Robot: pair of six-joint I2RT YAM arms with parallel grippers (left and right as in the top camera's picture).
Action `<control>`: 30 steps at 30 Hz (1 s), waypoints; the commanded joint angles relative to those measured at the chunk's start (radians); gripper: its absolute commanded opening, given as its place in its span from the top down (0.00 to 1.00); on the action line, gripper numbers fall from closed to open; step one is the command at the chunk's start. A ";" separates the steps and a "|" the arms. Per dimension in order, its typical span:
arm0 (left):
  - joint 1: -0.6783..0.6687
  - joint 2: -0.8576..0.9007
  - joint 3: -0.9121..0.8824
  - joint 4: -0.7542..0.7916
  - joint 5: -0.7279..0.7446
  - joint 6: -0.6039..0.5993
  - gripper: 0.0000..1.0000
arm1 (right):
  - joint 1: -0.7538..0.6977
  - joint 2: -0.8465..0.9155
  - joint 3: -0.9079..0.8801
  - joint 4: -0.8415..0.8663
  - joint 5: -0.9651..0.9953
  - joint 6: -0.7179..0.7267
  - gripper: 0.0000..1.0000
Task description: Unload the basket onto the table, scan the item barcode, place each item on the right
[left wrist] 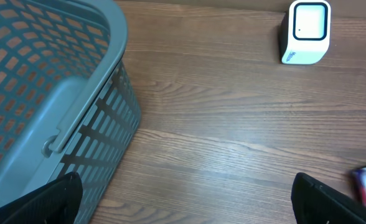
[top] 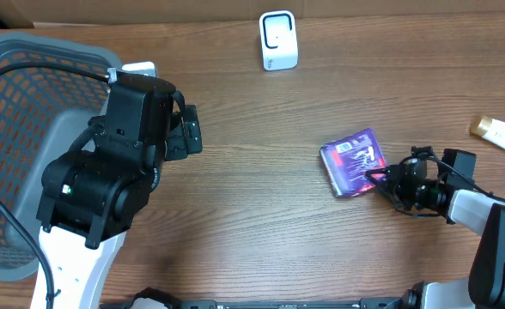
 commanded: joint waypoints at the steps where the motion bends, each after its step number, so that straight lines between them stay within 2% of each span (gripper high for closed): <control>1: 0.005 -0.003 0.019 0.001 -0.013 0.015 0.00 | 0.011 0.041 -0.034 0.023 0.203 0.026 0.96; 7: 0.005 -0.003 0.019 0.001 -0.013 0.015 0.00 | 0.011 -0.002 -0.034 0.084 0.104 -0.004 0.96; 12: 0.005 -0.003 0.019 0.001 -0.013 0.015 0.00 | 0.011 -0.183 -0.034 0.063 0.101 -0.004 0.96; 18: 0.005 -0.003 0.019 0.001 -0.013 0.015 0.00 | 0.013 -0.487 -0.029 -0.057 0.093 -0.021 0.96; 19: 0.005 -0.003 0.019 0.001 -0.012 0.015 0.00 | 0.018 -0.595 -0.029 -0.115 0.094 -0.055 0.96; 24: 0.005 -0.003 0.019 0.001 -0.013 0.015 0.00 | 0.053 -0.862 -0.027 -0.258 0.093 -0.129 0.96; 27: 0.005 -0.003 0.019 0.001 -0.013 0.015 0.00 | 0.080 -0.996 -0.027 -0.293 0.075 -0.111 0.96; 30: 0.005 -0.003 0.019 0.001 -0.013 0.014 0.00 | 0.102 -1.103 -0.027 -0.301 0.076 -0.027 0.96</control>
